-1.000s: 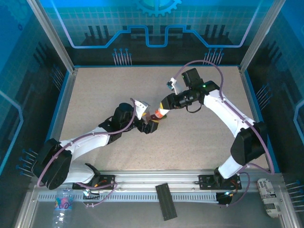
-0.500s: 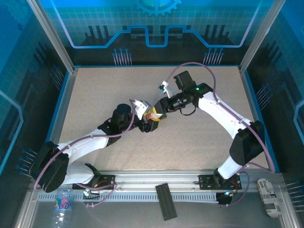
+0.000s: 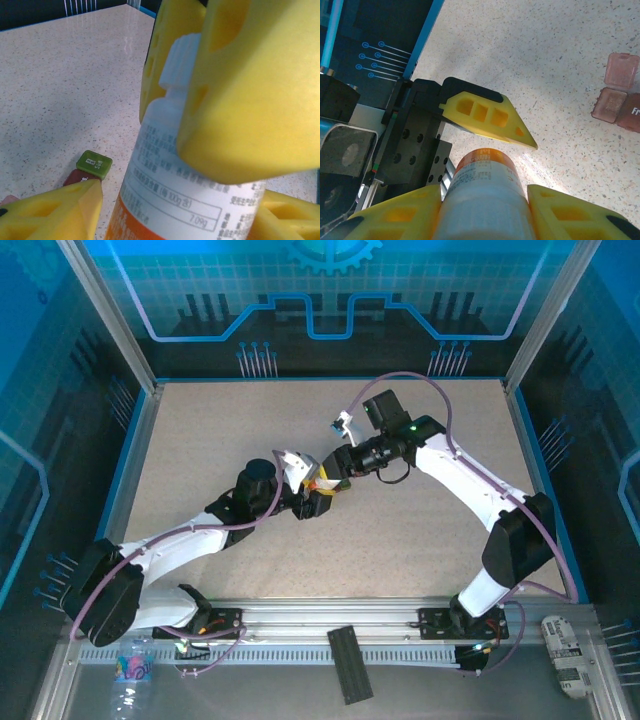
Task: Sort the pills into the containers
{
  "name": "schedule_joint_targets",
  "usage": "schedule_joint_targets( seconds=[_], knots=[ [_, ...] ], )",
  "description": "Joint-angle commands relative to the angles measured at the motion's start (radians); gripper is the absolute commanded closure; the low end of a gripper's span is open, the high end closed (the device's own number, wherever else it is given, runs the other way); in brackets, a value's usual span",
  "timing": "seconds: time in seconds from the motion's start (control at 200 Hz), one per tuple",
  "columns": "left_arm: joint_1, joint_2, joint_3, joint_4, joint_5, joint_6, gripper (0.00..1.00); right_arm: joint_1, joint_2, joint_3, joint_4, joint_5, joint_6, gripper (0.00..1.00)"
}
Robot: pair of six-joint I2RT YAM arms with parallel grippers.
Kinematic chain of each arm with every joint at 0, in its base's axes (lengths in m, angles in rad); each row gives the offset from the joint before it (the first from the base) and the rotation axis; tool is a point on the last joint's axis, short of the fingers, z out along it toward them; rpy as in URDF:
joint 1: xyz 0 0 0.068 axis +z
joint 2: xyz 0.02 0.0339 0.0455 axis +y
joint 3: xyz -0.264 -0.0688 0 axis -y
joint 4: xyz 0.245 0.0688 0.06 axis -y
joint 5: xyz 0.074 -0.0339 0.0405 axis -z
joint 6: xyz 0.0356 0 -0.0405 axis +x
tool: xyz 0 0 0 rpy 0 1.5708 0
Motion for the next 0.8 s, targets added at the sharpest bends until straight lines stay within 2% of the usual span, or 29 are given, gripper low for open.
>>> schedule_joint_targets(
  seconds=[0.0,0.245,0.475,0.59,0.695,0.796],
  knots=[
    [-0.003,-0.013,-0.009,0.005,0.025,-0.014,0.33,0.014,0.006,-0.005,0.006,-0.018,0.014,0.77],
    [-0.004,-0.001,0.005,0.008,0.031,-0.026,0.39,0.015,0.004,-0.013,0.014,-0.018,0.017,0.77],
    [-0.004,0.017,0.017,0.016,0.044,-0.034,0.56,0.016,0.002,-0.03,0.026,-0.017,0.024,0.77],
    [-0.003,0.022,0.023,0.015,0.042,-0.046,0.61,0.016,0.0,-0.039,0.036,-0.019,0.029,0.77],
    [-0.003,0.021,0.021,0.023,0.045,-0.06,0.73,0.018,-0.003,-0.048,0.042,-0.018,0.035,0.77],
    [-0.003,0.017,0.016,0.029,0.037,-0.069,0.9,0.018,-0.007,-0.055,0.047,-0.013,0.039,0.77]
  ],
)
